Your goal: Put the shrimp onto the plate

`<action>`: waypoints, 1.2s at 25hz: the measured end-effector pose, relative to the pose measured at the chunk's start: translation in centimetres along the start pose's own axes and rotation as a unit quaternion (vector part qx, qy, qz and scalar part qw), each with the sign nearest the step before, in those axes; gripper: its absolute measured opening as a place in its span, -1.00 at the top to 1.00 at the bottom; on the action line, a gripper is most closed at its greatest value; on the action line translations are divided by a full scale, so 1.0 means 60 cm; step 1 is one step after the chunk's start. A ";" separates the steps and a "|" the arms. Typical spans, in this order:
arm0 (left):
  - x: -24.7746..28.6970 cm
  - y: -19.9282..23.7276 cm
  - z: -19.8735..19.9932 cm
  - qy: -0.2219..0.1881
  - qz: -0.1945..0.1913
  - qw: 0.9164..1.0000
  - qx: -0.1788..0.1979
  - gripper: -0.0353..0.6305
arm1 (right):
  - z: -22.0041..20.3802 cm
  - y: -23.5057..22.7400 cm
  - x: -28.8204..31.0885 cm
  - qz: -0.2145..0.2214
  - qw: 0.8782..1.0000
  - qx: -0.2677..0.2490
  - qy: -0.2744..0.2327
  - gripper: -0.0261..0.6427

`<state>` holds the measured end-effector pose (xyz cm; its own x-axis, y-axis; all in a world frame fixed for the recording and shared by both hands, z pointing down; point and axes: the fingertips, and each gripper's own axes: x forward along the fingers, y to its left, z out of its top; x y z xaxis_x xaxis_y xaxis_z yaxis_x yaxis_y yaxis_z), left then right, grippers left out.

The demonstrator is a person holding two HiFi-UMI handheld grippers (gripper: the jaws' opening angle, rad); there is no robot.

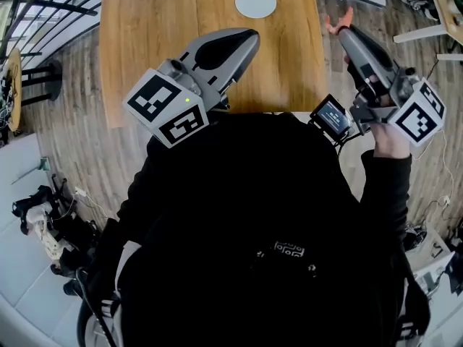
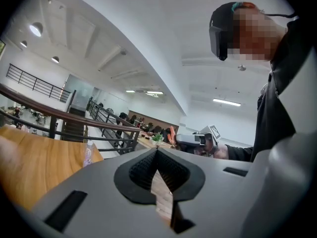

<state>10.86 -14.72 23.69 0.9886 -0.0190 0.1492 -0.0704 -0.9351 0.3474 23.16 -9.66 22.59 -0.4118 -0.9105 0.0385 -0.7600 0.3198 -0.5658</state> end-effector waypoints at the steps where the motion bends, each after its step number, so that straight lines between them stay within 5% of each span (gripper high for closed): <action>1: 0.010 0.011 -0.006 0.006 -0.002 1.000 -0.003 0.88 | -0.001 -0.012 0.006 -0.004 1.000 0.003 0.001 0.77; 13: 0.057 0.039 -0.041 0.050 -0.026 0.998 -0.032 0.88 | -0.030 -0.076 0.029 -0.023 0.998 0.031 0.045 0.77; 20: 0.026 0.055 -0.048 0.042 0.016 0.998 -0.038 0.88 | -0.035 -0.080 0.034 -0.029 0.997 0.016 0.070 0.77; 30: -0.022 0.083 -0.044 0.008 0.023 0.997 -0.071 0.88 | -0.041 -0.087 0.099 -0.033 0.992 -0.014 0.121 0.77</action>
<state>8.85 -18.44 27.67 0.9818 -0.0549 0.1820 -0.1354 -0.8738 0.4671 23.42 -16.07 27.80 -0.4672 -0.8406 0.2739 -0.8017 0.2722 -0.5321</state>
